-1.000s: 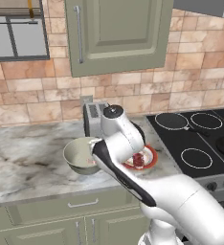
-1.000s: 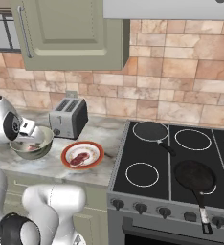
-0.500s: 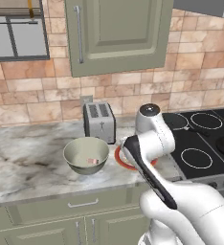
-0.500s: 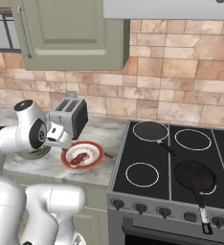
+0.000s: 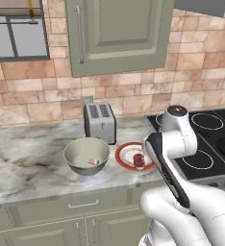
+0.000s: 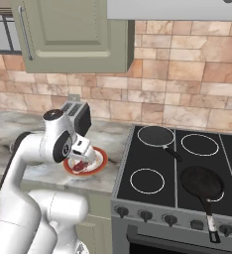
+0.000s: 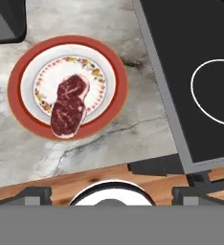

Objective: Place one of the steaks on the plate and the other in the bowl. Then place the bowl in the fridge.

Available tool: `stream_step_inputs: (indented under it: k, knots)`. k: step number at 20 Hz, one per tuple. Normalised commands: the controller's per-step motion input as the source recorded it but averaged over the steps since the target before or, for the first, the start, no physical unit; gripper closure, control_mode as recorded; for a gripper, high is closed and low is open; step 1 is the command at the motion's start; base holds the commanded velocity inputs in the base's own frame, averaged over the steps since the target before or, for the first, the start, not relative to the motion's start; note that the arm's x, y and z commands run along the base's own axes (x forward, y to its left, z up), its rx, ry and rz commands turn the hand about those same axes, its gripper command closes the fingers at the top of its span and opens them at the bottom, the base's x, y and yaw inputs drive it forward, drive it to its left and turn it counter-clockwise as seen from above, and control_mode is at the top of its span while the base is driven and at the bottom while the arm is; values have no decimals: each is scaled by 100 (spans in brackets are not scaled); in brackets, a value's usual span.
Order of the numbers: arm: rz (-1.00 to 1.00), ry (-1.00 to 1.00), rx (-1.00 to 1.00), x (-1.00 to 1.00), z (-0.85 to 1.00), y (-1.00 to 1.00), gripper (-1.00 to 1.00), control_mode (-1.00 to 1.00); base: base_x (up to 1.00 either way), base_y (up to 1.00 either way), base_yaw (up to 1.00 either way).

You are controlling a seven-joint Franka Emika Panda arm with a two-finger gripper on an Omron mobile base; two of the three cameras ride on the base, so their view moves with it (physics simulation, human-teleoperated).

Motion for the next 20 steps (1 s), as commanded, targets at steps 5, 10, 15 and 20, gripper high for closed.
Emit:
stream_step_inputs:
  k: [5,10,15,20]
  knots:
    - [-11,15,27,-14,26,0,-100,-100,0,0,0]
    - [-2,8,-8,-38,55,0,-100,-100,0,0,0]
    - [0,4,-17,-10,-2,0,-100,-100,0,0,0]
    - [0,0,0,-7,0,0,-100,-100,0,0,0]
